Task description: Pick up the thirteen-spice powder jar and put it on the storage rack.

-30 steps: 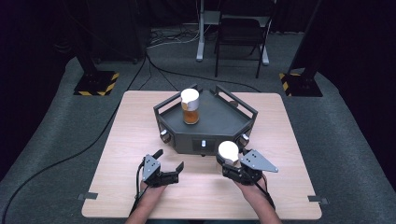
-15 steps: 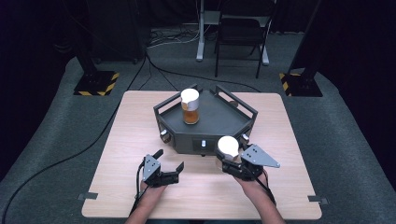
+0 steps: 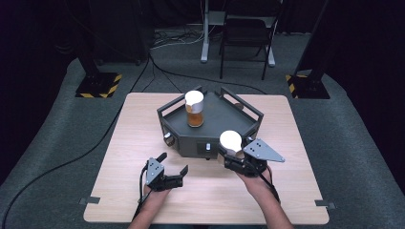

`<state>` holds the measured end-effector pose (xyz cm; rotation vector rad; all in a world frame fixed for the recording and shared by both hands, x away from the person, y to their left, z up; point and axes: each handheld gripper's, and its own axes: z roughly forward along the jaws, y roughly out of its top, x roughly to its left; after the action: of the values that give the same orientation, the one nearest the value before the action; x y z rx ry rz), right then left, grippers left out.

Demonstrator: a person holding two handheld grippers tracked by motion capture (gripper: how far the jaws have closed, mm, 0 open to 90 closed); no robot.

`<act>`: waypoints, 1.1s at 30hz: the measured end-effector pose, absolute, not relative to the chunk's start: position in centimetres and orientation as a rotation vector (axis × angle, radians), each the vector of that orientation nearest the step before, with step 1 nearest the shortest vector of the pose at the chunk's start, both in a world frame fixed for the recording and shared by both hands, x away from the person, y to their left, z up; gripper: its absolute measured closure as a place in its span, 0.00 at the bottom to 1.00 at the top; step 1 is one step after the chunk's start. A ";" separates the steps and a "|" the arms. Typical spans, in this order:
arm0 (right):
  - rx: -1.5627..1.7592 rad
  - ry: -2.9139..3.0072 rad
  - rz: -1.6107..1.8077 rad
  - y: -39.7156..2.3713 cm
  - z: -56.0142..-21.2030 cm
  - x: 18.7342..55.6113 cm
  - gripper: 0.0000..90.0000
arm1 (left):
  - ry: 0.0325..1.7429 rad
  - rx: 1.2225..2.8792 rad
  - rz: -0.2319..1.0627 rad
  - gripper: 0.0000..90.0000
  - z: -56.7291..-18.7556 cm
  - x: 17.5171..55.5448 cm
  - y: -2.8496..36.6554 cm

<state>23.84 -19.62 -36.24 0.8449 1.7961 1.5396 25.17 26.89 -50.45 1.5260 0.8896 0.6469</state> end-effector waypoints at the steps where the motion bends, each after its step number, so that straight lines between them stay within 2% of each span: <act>1: 0.847 1.793 1.541 -19.6 -36.1 23.9 0.33 | 0.889 1.527 0.648 0.00 -50.4 25.2 26.9; 33: 0.845 1.700 1.499 -16.4 -32.7 26.9 0.33 | 0.855 1.549 0.640 0.00 -50.4 25.2 26.8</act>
<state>26.92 -16.43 -32.67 0.8448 1.6996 1.4986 25.16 26.82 -50.39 1.5492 0.8553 0.6403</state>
